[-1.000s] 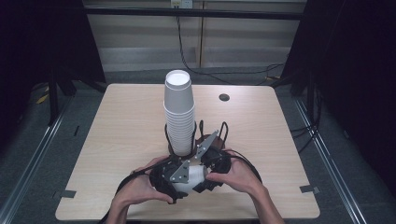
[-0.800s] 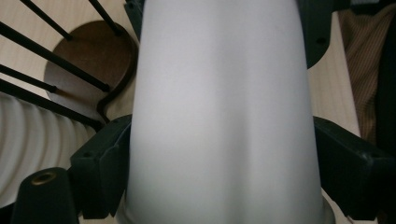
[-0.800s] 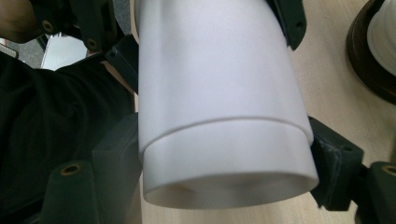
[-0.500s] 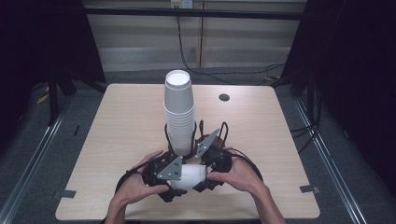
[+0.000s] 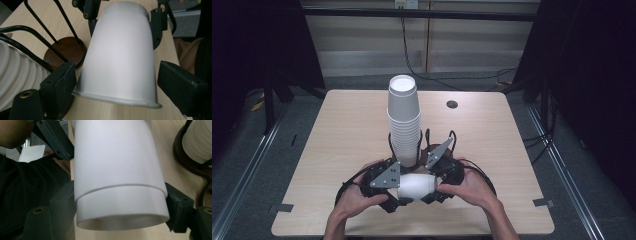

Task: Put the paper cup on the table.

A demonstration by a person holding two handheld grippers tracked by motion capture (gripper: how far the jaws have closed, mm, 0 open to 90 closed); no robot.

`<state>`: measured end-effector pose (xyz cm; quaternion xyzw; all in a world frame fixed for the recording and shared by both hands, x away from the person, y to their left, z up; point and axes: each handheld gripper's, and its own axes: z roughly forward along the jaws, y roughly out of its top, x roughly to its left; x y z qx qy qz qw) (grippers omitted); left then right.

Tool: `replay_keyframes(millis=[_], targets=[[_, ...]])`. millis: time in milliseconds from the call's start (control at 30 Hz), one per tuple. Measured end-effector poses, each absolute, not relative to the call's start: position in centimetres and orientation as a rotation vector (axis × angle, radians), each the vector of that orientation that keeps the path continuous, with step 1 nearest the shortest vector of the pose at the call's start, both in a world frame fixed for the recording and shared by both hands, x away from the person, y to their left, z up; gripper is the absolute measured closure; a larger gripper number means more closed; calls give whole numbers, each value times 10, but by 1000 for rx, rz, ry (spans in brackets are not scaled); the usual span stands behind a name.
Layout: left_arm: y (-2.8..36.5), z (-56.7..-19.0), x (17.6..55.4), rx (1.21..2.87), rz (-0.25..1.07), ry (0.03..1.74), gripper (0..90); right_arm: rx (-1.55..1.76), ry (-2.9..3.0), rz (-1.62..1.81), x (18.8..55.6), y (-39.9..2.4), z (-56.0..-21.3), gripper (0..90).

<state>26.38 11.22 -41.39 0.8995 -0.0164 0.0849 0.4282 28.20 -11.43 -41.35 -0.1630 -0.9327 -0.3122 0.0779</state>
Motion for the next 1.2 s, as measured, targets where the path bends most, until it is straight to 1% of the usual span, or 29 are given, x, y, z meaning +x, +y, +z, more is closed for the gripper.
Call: replay_keyframes(millis=[300, 433, 500, 567, 733, 900, 1033, 1200], targets=[[130, -414, 268, 2124, 199, 100, 158, -617, -2769, -1042, 279, -139, -421, 238], [136, -415, 270, 2093, 206, 132, 158, -648, -2738, -1099, 280, -142, -425, 238], [143, -418, 268, 2045, 185, 173, 159, -691, -2725, -1122, 280, -144, -431, 238], [146, -418, 268, 2036, 194, 176, 159, -705, -2722, -1152, 280, -145, -432, 238], [154, -423, 266, 1969, 170, 222, 159, -722, -2698, -1261, 278, -151, -431, 238], [154, -427, 264, 1968, 182, 237, 157, -759, -2689, -1339, 275, -154, -432, 238], [156, -431, 264, 1924, 174, 267, 158, -782, -2656, -1418, 270, -157, -440, 238], [156, -440, 262, 1909, 169, 288, 159, -777, -2603, -1497, 268, -158, -452, 238]])
